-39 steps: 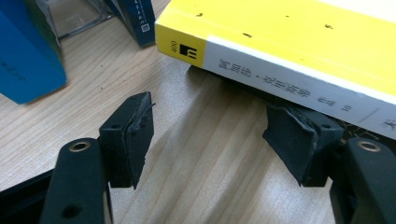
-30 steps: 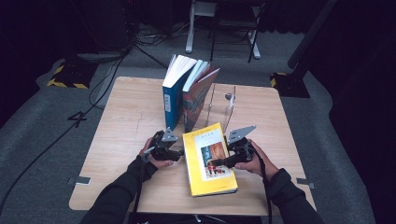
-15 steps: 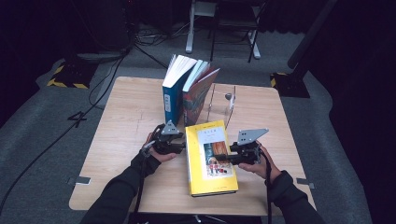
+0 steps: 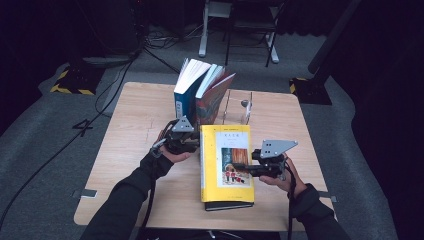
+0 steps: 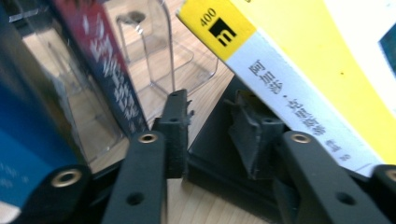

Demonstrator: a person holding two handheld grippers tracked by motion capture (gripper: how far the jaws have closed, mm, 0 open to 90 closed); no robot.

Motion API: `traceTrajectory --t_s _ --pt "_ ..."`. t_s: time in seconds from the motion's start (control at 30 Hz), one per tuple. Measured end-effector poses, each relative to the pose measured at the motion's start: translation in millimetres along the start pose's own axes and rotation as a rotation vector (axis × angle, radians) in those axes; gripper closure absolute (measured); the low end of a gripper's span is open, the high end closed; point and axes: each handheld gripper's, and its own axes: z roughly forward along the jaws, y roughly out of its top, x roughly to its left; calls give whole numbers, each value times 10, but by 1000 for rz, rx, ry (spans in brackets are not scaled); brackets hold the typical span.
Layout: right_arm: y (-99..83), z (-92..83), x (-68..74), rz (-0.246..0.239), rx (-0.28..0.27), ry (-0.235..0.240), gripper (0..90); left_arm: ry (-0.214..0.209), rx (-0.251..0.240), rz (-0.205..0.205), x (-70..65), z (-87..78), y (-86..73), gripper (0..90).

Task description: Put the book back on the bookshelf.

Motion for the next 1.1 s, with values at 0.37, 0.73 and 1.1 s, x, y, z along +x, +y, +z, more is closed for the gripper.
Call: traceTrajectory --t_s 0.37,0.73,1.1 --pt "89 -37 -8 -23 -21 -57 771 -46 -41 68 -105 -53 310 843" --pt "192 -82 36 -75 -65 -161 851 -30 -106 111 -209 -283 459 848" --pt "186 -99 201 -153 -86 -155 858 1 -162 107 -346 -435 324 745"
